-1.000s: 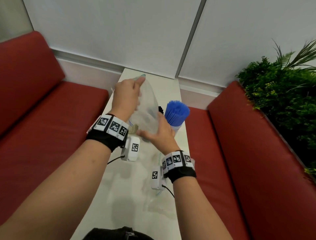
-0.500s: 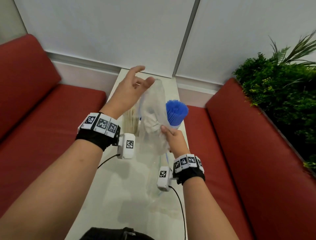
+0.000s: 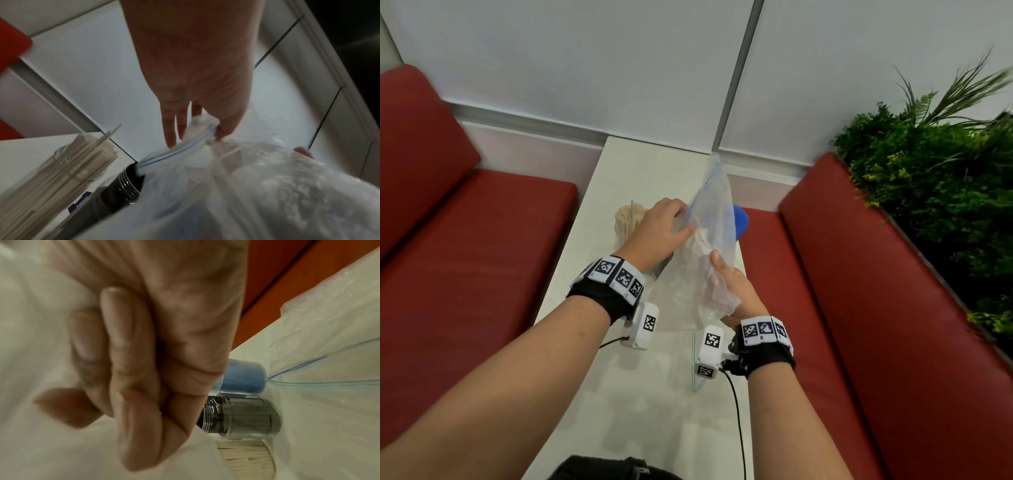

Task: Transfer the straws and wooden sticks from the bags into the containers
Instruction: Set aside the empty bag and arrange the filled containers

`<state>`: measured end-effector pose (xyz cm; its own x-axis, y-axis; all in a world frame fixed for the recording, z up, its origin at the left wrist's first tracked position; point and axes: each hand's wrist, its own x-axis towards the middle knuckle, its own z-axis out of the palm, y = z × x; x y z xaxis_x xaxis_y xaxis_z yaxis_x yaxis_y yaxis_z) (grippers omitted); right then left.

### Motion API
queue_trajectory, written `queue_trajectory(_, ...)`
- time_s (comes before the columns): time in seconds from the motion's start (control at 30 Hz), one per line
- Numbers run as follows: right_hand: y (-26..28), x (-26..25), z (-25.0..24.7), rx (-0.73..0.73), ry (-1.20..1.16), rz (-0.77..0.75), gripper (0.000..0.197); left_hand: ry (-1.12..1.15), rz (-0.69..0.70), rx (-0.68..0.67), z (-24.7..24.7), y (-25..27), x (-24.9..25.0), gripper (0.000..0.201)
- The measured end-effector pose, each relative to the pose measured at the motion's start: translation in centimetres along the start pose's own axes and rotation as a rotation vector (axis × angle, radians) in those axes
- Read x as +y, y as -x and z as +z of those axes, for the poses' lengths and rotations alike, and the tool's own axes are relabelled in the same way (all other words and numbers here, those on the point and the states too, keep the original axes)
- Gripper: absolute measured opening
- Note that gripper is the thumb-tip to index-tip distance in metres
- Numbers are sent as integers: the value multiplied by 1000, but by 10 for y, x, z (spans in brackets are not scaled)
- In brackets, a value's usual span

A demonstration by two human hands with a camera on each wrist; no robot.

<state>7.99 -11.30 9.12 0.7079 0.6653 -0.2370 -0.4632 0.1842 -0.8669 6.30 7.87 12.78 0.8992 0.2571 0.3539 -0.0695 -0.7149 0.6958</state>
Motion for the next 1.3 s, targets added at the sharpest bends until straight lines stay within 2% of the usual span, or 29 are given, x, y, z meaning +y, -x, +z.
queue_trajectory(0.07, 1, 0, -5, 4, 43, 16, 61, -29, -43, 75, -1, -3, -1, 11)
queue_trajectory(0.2, 6, 1, -22, 19, 4, -28, 59, -62, -63, 105, -19, -10, -14, 28)
queue_trajectory(0.27, 8, 3, -29, 54, 21, -30, 59, -40, -96, 177, -30, -14, -20, 28)
queue_trajectory(0.37, 4, 8, -35, 93, 312, 5, 57, 221, -190, 310, -37, -22, -23, 20)
queue_trajectory(0.43, 0, 11, -33, 212, 570, 32, 51, 466, -215, 259, -39, -25, -20, 20)
queue_trajectory(0.47, -2, 13, -34, 283, 679, 46, 49, 487, -192, 196, -40, -26, -18, 21)
queue_trajectory(0.53, -6, 16, -38, 390, 840, 49, 42, 365, -93, 73, -41, -24, -15, 23)
queue_trajectory(0.6, -9, 15, -42, 399, 907, 5, 21, 219, 4, -6, -42, -21, -8, 22)
queue_trajectory(0.63, -9, 13, -40, 333, 857, -34, 22, 149, 50, -45, -41, -19, -4, 20)
queue_trajectory(0.7, -15, 9, -31, 177, 632, -105, 46, 31, 136, -132, -38, -16, 4, 18)
queue_trajectory(0.77, -20, 6, -23, 180, 438, -148, 40, -29, 171, -168, -36, -14, 10, 18)
queue_trajectory(0.8, -21, 4, -20, 231, 404, -161, 36, -43, 154, -159, -39, -14, 10, 19)
queue_trajectory(0.87, -20, 3, -22, 327, 390, -159, 39, -15, 75, -65, -51, -16, 5, 34)
queue_trajectory(0.93, -16, 4, -27, 344, 363, -143, 41, -54, 20, 188, -69, -21, -9, 46)
queue_trajectory(1.0, -12, 4, -30, 341, 311, -187, 32, -88, -59, 464, -82, -25, -23, 49)
queue_trajectory(1.03, -11, 2, -30, 352, 284, -218, 28, 10, -139, 497, -85, -28, -28, 54)
queue_trajectory(1.07, -9, 0, -29, 359, 256, -246, 26, 175, -247, 416, -84, -30, -32, 64)
queue_trajectory(1.1, -8, -3, -27, 364, 233, -272, 25, 327, -374, 237, -81, -28, -34, 79)
queue_trajectory(1.17, -8, -10, -23, 386, 196, -317, 21, 512, -578, -253, -70, -15, -38, 100)
queue_trajectory(1.2, -9, -12, -21, 397, 175, -331, 19, 602, -610, -459, -62, -5, -39, 98)
queue_trajectory(1.23, -10, -15, -19, 406, 159, -338, 18, 700, -591, -606, -52, 3, -41, 88)
queue_trajectory(1.3, -12, -16, -19, 416, 163, -341, 17, 871, -486, -716, -37, 15, -46, 60)
